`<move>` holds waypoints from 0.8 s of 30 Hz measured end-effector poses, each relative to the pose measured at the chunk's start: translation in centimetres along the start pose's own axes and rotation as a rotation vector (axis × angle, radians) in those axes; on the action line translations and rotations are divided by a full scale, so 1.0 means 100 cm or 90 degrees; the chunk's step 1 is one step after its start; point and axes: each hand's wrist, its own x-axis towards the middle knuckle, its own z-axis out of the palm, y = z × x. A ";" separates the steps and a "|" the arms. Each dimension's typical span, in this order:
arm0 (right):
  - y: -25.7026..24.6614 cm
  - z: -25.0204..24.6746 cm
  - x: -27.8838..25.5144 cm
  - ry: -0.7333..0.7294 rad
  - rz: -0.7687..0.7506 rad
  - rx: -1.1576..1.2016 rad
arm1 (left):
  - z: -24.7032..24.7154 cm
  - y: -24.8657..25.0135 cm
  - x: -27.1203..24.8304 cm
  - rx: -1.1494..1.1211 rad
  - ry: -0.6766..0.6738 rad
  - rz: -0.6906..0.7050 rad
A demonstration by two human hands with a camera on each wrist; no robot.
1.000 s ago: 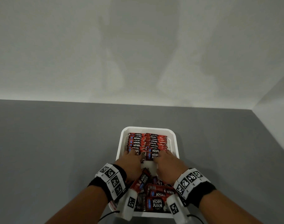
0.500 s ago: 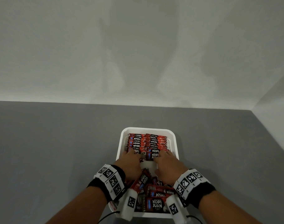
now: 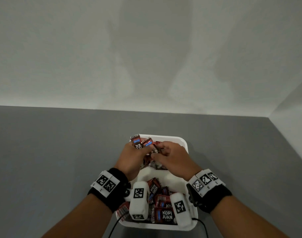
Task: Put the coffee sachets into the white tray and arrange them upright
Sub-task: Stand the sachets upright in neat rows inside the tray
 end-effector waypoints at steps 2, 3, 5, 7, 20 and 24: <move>-0.001 -0.001 0.003 0.039 -0.002 0.029 | 0.003 0.002 0.001 -0.049 0.035 0.013; 0.000 -0.003 0.005 0.066 -0.002 0.014 | 0.002 0.004 -0.001 -0.056 0.051 0.014; 0.000 -0.008 0.008 0.089 0.008 -0.012 | 0.000 0.006 -0.002 -0.058 0.077 0.004; -0.002 -0.011 0.009 0.075 0.007 0.000 | -0.004 0.006 -0.003 -0.049 0.085 -0.001; 0.020 0.014 0.036 -0.018 0.051 -0.290 | -0.031 0.003 0.002 -0.055 0.258 -0.072; 0.023 0.035 0.044 -0.108 0.035 -0.366 | -0.034 0.005 -0.001 -0.058 0.252 -0.079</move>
